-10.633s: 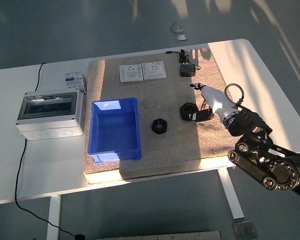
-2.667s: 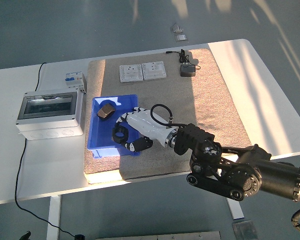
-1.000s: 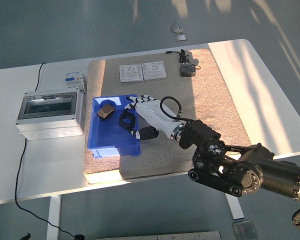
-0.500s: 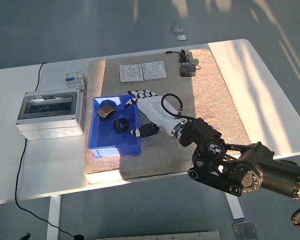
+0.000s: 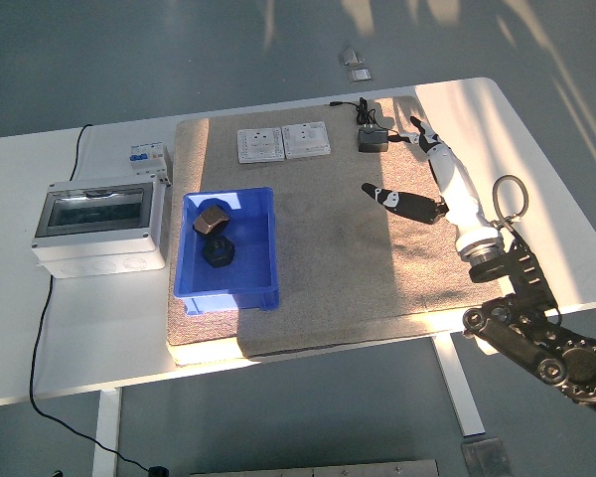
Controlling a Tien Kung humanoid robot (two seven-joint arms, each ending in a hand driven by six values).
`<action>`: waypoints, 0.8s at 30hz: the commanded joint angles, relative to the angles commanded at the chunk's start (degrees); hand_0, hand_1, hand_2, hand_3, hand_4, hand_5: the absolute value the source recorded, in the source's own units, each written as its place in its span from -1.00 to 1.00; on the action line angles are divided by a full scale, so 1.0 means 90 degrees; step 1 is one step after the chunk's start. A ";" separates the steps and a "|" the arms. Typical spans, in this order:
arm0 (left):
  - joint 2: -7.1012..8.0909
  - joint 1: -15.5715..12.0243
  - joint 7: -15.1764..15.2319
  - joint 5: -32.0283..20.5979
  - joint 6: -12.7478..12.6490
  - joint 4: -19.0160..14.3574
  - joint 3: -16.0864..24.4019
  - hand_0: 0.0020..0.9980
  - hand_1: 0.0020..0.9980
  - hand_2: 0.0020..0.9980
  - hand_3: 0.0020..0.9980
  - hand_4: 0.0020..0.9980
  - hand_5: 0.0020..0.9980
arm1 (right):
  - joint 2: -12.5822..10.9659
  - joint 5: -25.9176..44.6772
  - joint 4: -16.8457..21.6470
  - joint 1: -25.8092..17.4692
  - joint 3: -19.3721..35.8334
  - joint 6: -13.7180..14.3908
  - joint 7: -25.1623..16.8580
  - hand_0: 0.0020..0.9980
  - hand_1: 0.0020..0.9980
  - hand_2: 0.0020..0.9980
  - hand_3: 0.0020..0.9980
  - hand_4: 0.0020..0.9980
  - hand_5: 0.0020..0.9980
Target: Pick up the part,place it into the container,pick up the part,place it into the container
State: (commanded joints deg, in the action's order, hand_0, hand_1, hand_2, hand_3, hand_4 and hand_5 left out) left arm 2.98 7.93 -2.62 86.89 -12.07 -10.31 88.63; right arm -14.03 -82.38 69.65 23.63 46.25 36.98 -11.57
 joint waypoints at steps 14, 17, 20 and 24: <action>-0.0062 -0.0093 0.0090 -0.0213 -0.0012 0.0000 -0.0180 0.33 0.32 0.40 0.15 0.15 0.25 | -0.0176 0.1122 0.0801 -0.1226 0.2488 0.0000 -0.1380 0.75 0.60 0.53 -0.16 0.36 -0.54; -0.0079 -0.0134 0.0101 -0.0323 -0.0017 0.0000 -0.0257 0.33 0.32 0.40 0.15 0.15 0.25 | -0.0433 0.1436 0.1267 -0.0985 0.2619 0.0000 -0.1613 0.75 0.60 0.53 -0.16 0.36 -0.54; -0.0096 -0.0172 0.0105 -0.0399 -0.0018 0.0000 -0.0317 0.33 0.31 0.40 0.14 0.14 0.25 | -0.0754 0.1879 0.1845 -0.0598 0.2610 -0.0074 -0.1911 0.70 0.54 0.57 0.82 0.25 -0.51; -0.0127 -0.0210 0.0123 -0.0516 -0.0014 0.0000 -0.0433 0.33 0.31 0.40 0.14 0.14 0.25 | -0.0973 0.2519 0.2620 -0.0039 0.2355 -0.0464 -0.2189 0.70 0.54 0.57 0.82 0.25 -0.51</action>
State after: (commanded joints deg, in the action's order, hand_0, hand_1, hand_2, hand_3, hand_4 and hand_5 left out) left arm 1.83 6.04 -1.52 82.25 -12.19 -10.31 84.73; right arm -22.79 -59.71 93.23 23.28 67.45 32.80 -31.27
